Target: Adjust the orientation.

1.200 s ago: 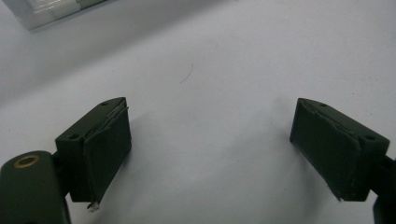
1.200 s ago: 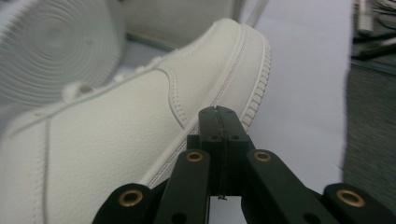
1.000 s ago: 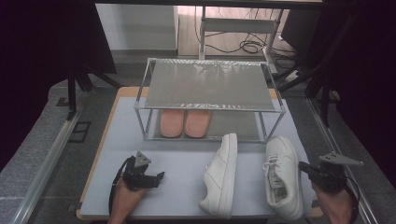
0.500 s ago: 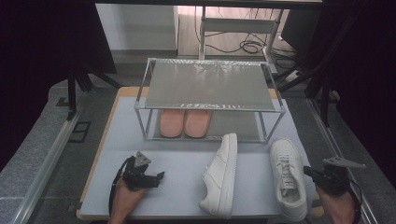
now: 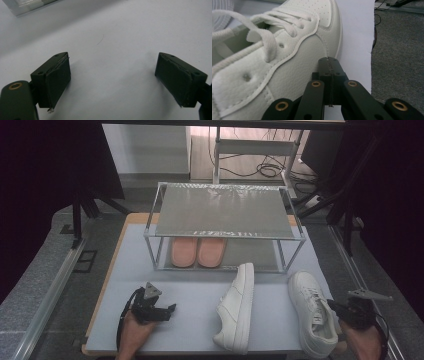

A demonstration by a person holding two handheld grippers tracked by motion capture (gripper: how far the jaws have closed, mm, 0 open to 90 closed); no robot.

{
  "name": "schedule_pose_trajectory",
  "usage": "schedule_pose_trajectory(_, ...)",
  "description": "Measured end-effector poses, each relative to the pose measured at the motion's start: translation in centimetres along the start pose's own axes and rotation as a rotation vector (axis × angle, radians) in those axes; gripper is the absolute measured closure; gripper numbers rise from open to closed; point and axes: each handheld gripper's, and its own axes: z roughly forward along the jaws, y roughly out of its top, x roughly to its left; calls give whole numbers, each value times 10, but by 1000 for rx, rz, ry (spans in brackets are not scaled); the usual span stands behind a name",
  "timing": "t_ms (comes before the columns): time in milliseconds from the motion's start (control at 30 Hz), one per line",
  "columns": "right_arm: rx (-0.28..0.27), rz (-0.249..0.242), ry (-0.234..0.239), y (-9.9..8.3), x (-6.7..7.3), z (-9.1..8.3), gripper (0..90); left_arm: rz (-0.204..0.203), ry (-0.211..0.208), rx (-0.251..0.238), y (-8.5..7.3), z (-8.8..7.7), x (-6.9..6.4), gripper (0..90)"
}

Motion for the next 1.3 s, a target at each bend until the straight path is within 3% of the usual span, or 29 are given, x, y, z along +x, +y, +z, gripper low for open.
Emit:
schedule_pose_trajectory(267, -15, -17, -2, 7, 2, -11, 900, 1, 1, 0, 0, 0, 0, 131)
schedule_pose_trajectory(533, -46, -52, 7, 22, 14, -24, 900, 1, 0, 0, 0, 0, 0, 131)
schedule_pose_trajectory(867, -83, -101, 68, 43, 37, -35, 900, 1, 0, 0, 0, 0, 0, 131)
schedule_pose_trajectory(1300, -93, -144, 156, 60, 70, -25, 900, 1, 0, 1, 0, 0, 0, 131)
